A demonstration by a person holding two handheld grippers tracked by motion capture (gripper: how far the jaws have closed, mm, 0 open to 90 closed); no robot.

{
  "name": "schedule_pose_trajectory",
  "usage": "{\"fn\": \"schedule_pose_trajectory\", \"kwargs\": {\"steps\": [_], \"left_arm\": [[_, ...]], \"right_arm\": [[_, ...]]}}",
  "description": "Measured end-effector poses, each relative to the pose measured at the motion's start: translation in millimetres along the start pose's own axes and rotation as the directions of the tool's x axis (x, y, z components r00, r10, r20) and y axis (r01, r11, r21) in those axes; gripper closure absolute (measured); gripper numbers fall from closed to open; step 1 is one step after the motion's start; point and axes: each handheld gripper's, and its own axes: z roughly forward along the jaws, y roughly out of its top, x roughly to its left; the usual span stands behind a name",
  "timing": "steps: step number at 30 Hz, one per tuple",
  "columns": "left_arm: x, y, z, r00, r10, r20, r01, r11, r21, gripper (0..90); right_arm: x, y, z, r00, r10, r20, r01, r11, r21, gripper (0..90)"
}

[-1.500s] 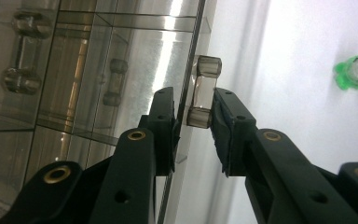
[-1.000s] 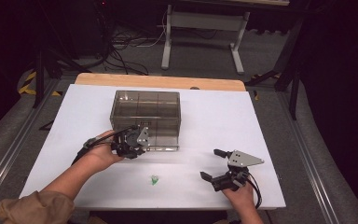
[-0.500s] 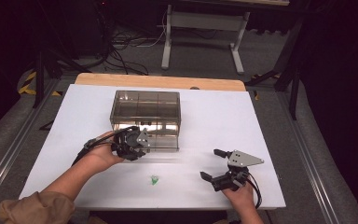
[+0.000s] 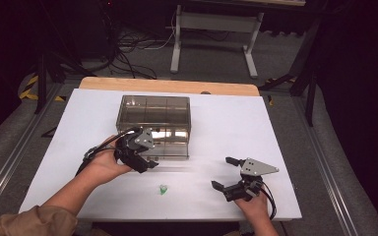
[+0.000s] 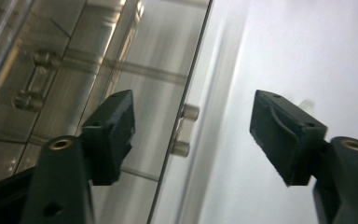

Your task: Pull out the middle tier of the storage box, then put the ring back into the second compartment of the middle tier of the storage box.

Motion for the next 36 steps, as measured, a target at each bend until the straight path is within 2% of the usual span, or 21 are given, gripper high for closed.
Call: {"fn": "schedule_pose_trajectory", "kwargs": {"steps": [3,14,27,36], "left_arm": [[-4.5,0.2,-2.8,0.9997,-0.02,0.011,0.02,0.9993,-0.032,25.8],[-20.2,-0.7,-0.6,0.9986,-0.039,0.034,0.043,0.9925,-0.114,26.1],[-34.4,0.6,7.9,0.9972,-0.035,0.067,0.044,0.9904,-0.131,26.1],[-44.4,0.5,11.4,0.9954,-0.018,0.094,0.029,0.9927,-0.117,25.9]], "right_arm": [[0.2,0.5,1.1,1.0,-0.004,-0.001,0.004,1.0,0.002,0.5],[0.5,0.9,2.8,1.0,-0.002,0.001,0.002,1.0,0.011,0.5],[0.7,0.5,1.8,1.0,-0.006,-0.002,0.007,1.0,0.008,0.4],[1.1,0.7,2.5,0.9999,-0.01,-0.006,0.011,1.0,0.011,0.5]]}}
